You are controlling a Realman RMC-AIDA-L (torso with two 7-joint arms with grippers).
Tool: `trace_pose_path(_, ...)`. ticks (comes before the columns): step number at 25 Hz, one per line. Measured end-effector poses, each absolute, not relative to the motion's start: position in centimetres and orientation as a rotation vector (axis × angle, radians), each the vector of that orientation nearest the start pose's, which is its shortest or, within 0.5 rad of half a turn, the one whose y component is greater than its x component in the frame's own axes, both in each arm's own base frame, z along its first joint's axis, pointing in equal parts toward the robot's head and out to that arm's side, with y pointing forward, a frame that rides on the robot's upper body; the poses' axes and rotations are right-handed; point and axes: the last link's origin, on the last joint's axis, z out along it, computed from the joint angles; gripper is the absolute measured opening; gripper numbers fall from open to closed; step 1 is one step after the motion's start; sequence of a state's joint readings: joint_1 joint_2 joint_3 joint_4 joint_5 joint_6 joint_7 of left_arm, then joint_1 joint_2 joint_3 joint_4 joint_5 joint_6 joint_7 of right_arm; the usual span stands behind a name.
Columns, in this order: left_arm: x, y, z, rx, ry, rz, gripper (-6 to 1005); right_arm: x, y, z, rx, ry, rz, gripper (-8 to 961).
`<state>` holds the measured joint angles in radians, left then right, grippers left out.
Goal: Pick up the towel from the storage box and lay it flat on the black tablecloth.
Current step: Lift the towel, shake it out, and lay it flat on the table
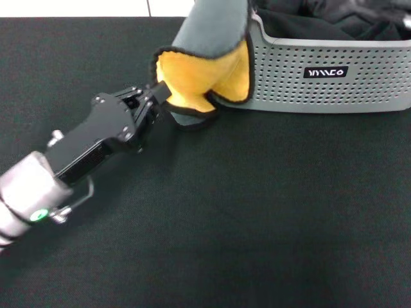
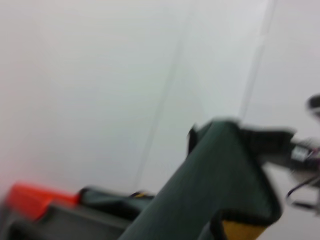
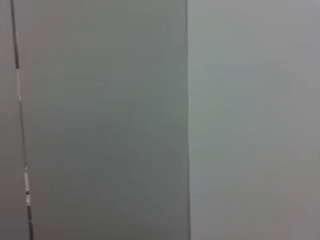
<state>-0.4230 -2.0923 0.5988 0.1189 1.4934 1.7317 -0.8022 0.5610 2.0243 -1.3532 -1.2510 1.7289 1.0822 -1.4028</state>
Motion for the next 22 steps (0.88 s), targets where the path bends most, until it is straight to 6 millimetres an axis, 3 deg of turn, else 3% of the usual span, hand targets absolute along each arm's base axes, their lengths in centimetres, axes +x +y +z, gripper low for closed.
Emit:
trace_pose_path(4,-27.3,25.5,0.1,-2.226,-0.359,-1.389,11,8.0,33.8,3.2,-2.56,0.104,0.923,76)
trace_pose_path(8,-28.5,24.2,4.1,-2.182,-0.299,-1.447,12,8.6,30.3,2.7,-2.522,0.025,0.829,77)
trace_pose_path(11,-28.7,23.7,6.4,-2.201,-0.281,-1.47,14,9.5,29.6,2.9,-2.516,0.048,0.812,78)
trace_pose_path(16,-27.1,25.7,8.5,-2.256,-0.219,-1.491,15,11.0,29.7,4.8,-2.432,0.045,0.783,79)
trace_pose_path(22,-25.6,27.8,9.3,-2.336,-0.191,-1.503,17,13.0,29.6,6.2,-2.42,0.102,0.811,80)
